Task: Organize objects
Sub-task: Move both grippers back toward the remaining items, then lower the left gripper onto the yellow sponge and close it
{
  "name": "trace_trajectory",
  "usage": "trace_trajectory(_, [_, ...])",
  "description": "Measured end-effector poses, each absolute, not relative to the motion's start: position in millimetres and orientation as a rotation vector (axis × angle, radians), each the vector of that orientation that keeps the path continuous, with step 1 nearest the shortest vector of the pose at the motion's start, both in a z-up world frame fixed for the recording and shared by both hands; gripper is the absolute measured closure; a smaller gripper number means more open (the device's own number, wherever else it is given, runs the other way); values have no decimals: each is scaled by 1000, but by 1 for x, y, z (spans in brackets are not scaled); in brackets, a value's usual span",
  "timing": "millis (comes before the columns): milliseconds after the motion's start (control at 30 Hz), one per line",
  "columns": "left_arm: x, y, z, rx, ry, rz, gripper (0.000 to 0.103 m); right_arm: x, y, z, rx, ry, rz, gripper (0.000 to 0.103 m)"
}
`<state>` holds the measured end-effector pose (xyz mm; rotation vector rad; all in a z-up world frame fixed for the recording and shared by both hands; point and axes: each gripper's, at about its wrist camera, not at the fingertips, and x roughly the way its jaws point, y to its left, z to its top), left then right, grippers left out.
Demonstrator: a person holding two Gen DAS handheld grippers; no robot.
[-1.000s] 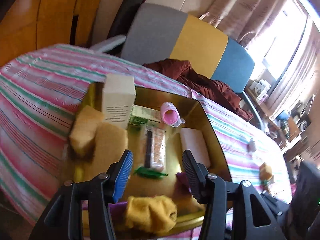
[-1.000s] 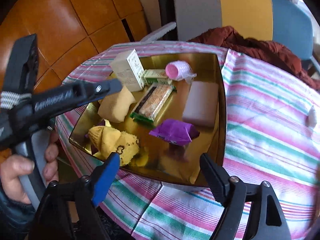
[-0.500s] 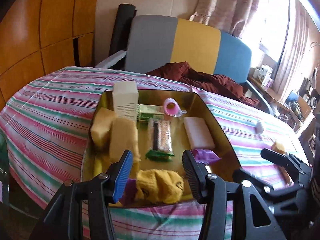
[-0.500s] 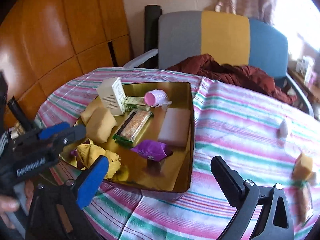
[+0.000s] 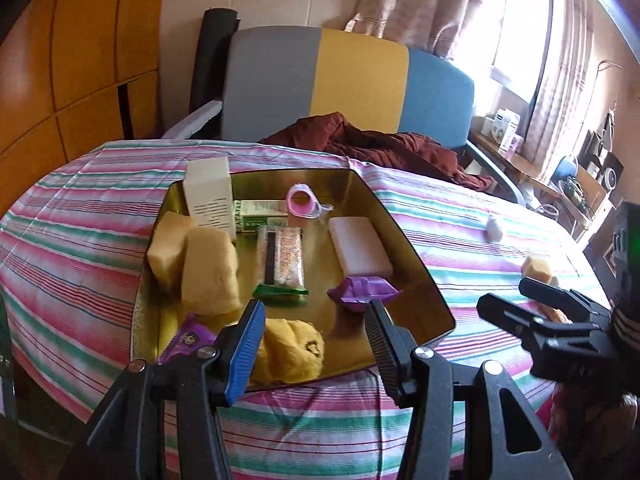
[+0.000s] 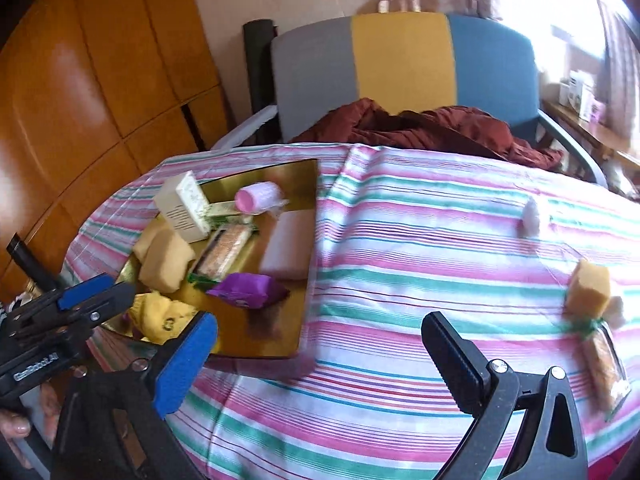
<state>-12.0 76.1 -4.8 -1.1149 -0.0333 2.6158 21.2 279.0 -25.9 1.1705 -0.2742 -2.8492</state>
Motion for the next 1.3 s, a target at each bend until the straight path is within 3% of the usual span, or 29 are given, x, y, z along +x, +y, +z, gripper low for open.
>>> trace_trajectory(667, [-7,112,-2,-1099,115,2595,51,47,413,-11,1246,-492,-3058,0])
trace_trajectory(933, [-6,138,4,-1063,141,2520,51,82,500,-4,1266,-803,-3197,0])
trace_trajectory(1167, [-10,167,2,-1081,139,2400,51,117,553,-14,1126,-1321,-3165,0])
trace_trajectory(1300, [-11,187,-3,-1092,150,2336,51,130,556,-10,976,-1400,-3194,0])
